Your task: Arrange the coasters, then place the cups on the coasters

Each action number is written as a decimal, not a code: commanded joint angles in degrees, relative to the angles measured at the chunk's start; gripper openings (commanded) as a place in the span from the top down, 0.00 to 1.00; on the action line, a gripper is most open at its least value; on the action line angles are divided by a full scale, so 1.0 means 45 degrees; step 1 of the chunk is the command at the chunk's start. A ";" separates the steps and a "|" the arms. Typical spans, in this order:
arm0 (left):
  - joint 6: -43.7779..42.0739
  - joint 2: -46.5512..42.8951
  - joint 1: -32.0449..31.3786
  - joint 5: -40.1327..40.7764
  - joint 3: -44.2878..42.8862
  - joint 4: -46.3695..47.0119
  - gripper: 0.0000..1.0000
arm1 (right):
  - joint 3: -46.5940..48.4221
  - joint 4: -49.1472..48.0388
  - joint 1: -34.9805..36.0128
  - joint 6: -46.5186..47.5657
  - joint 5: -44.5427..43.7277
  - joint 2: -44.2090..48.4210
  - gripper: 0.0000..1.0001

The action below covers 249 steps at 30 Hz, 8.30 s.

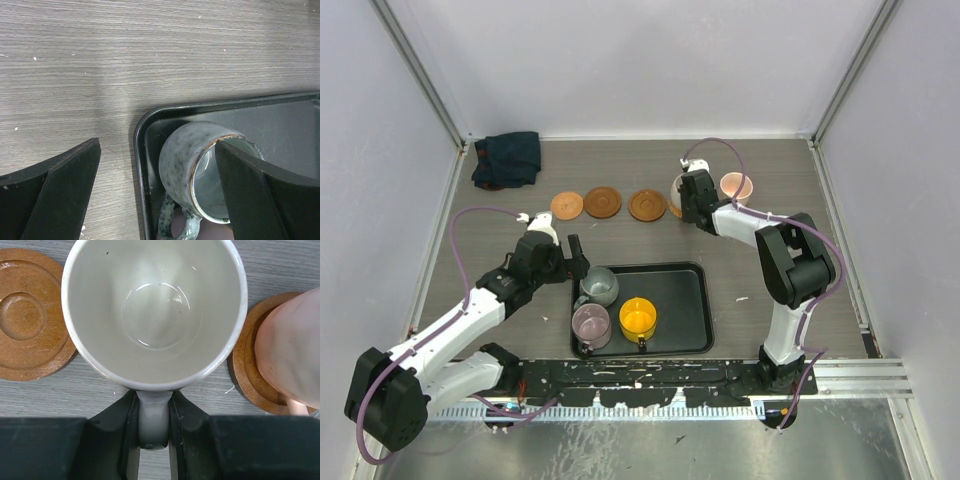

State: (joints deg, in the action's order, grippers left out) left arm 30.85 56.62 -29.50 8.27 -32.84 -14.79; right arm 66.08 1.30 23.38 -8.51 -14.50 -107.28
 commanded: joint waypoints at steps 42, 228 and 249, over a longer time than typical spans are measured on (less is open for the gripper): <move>0.0265 -0.0440 0.0068 -0.0133 0.0054 0.0540 0.02 | -0.0391 -0.0405 0.0489 -0.0279 -0.1463 0.2534 0.29; 0.1105 -0.0700 -0.1499 -0.2180 0.0110 -0.1286 0.02 | -0.4206 0.5443 1.2032 -0.7779 -0.3325 0.5164 0.99; 0.0742 -0.1662 -0.1499 -0.1700 -0.0319 -0.1718 0.02 | -0.3548 0.4010 1.0451 -0.5606 -0.5626 0.6896 0.99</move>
State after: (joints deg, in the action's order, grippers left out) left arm 35.09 49.56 -36.05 -0.69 -32.42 -23.44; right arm 47.37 25.96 71.48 -36.84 -35.29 -79.99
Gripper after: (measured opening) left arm 0.980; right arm 0.253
